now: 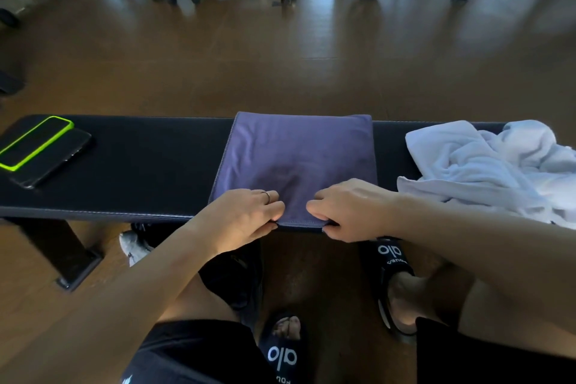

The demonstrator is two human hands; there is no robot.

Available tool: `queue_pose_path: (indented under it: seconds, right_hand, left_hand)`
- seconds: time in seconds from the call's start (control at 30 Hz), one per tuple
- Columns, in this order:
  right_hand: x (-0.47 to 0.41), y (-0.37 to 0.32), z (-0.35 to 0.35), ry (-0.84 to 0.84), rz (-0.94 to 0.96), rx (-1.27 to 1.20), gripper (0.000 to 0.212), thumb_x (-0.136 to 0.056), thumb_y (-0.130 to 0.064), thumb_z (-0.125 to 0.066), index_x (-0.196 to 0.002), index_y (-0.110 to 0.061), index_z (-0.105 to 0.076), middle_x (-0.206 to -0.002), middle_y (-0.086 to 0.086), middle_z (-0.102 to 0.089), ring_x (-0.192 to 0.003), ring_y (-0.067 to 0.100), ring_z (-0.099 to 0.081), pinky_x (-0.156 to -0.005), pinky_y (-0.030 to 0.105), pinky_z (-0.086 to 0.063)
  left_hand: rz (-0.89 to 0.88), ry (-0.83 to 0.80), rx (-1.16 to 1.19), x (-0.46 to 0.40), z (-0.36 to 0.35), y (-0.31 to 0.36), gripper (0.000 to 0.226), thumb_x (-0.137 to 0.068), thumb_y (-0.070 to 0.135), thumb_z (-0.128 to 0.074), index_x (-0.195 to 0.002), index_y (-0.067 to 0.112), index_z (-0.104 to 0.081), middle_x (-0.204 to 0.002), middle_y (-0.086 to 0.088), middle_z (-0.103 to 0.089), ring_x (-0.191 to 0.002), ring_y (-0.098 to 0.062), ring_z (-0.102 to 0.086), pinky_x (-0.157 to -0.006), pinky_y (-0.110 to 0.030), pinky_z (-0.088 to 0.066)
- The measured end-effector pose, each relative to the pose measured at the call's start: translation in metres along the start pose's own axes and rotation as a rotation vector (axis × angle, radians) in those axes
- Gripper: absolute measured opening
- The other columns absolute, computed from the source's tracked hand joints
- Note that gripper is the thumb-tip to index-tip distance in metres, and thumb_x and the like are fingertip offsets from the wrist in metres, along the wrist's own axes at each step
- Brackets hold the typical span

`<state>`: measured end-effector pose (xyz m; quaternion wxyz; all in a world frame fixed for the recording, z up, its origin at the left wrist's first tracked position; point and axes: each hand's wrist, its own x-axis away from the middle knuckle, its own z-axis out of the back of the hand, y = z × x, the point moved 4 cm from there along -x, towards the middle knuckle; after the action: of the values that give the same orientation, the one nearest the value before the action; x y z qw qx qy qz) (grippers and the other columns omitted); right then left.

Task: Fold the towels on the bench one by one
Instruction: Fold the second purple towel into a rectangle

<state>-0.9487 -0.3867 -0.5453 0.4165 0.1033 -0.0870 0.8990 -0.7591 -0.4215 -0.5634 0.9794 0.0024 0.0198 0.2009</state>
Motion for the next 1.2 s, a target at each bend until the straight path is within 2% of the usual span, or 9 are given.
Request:
queue_pose_path:
  seconds: [0.17,0.3,0.73,0.87,0.97,1.03,1.1,1.17,1.2]
  right_hand:
    - [-0.002,-0.011,-0.005,0.004,0.026,0.046,0.011,-0.098,-0.035,-0.048,-0.094,-0.025,-0.048,-0.079,-0.007,-0.049,-0.07,0.012,-0.052,-0.068,0.033,-0.054]
    - [-0.006,-0.009,-0.006,0.012,0.013,0.05,0.02,-0.1,-0.036,-0.048,-0.11,-0.02,-0.056,-0.085,-0.004,-0.054,-0.076,0.014,-0.057,-0.069,0.032,-0.053]
    - [-0.008,-0.009,-0.01,-0.007,-0.015,0.057,0.02,-0.102,-0.031,-0.046,-0.115,-0.019,-0.055,-0.095,-0.001,-0.062,-0.08,0.016,-0.06,-0.072,0.033,-0.055]
    - [-0.008,-0.009,-0.009,-0.04,-0.032,-0.001,0.01,-0.1,-0.031,-0.05,-0.104,-0.022,-0.052,-0.086,-0.007,-0.052,-0.075,0.012,-0.053,-0.068,0.029,-0.05]
    - [-0.009,0.011,0.004,-0.069,-0.145,-0.292,0.013,-0.093,-0.034,-0.062,-0.085,-0.027,-0.055,-0.078,-0.01,-0.056,-0.072,0.008,-0.056,-0.07,0.026,-0.048]
    - [-0.014,0.045,0.015,0.102,-0.242,-0.392,0.018,-0.089,-0.029,-0.067,-0.076,-0.031,-0.055,-0.07,-0.013,-0.055,-0.071,0.008,-0.055,-0.071,0.029,-0.047]
    - [-0.018,0.089,0.023,0.338,-0.411,-0.465,0.02,-0.086,-0.019,-0.066,-0.075,-0.029,-0.054,-0.073,-0.013,-0.057,-0.077,0.014,-0.057,-0.078,0.034,-0.049]
    - [-0.019,0.129,0.026,0.447,-0.604,-0.53,0.01,-0.089,-0.019,-0.062,-0.099,-0.019,-0.06,-0.097,0.001,-0.063,-0.095,0.023,-0.059,-0.088,0.035,-0.048]
    - [-0.02,0.145,0.024,0.435,-0.689,-0.534,0.024,-0.092,-0.023,-0.059,-0.115,-0.017,-0.058,-0.112,0.007,-0.061,-0.105,0.027,-0.057,-0.093,0.037,-0.046]
  left_hand:
    - [-0.047,0.047,-0.037,0.002,0.002,0.004,0.013,-0.097,0.027,-0.052,-0.096,0.016,-0.059,-0.091,0.001,-0.058,-0.077,-0.018,-0.06,-0.066,-0.037,-0.053]
    - [-0.033,0.036,-0.049,0.003,-0.001,0.004,0.019,-0.089,0.028,-0.07,-0.097,0.017,-0.057,-0.092,0.002,-0.057,-0.077,-0.018,-0.061,-0.066,-0.037,-0.053]
    - [-0.044,0.084,-0.069,0.002,-0.002,0.006,0.01,-0.091,0.019,-0.068,-0.094,0.016,-0.059,-0.089,0.002,-0.058,-0.075,-0.018,-0.06,-0.064,-0.036,-0.053]
    - [-0.036,0.048,-0.082,0.001,-0.004,0.008,0.015,-0.088,0.022,-0.069,-0.097,0.019,-0.057,-0.089,0.003,-0.058,-0.074,-0.018,-0.061,-0.063,-0.035,-0.053]
    - [-0.029,0.028,-0.11,-0.008,-0.004,0.015,0.028,-0.083,0.033,-0.074,-0.101,0.02,-0.058,-0.087,0.003,-0.06,-0.072,-0.017,-0.063,-0.059,-0.033,-0.052]
    - [-0.04,0.038,-0.119,-0.02,-0.002,0.024,0.034,-0.083,0.038,-0.074,-0.106,0.02,-0.058,-0.091,0.002,-0.062,-0.074,-0.017,-0.065,-0.06,-0.033,-0.052]
    - [-0.076,0.065,-0.104,-0.037,-0.001,0.037,0.037,-0.086,0.04,-0.072,-0.113,0.02,-0.057,-0.101,0.0,-0.063,-0.082,-0.019,-0.066,-0.066,-0.034,-0.055]
    - [-0.104,0.071,-0.09,-0.058,-0.001,0.051,0.038,-0.092,0.041,-0.066,-0.122,0.019,-0.055,-0.114,-0.003,-0.062,-0.093,-0.022,-0.067,-0.073,-0.037,-0.056]
    - [-0.105,0.067,-0.087,-0.068,-0.003,0.058,0.039,-0.094,0.041,-0.063,-0.124,0.018,-0.053,-0.117,-0.004,-0.061,-0.095,-0.023,-0.066,-0.074,-0.038,-0.055]
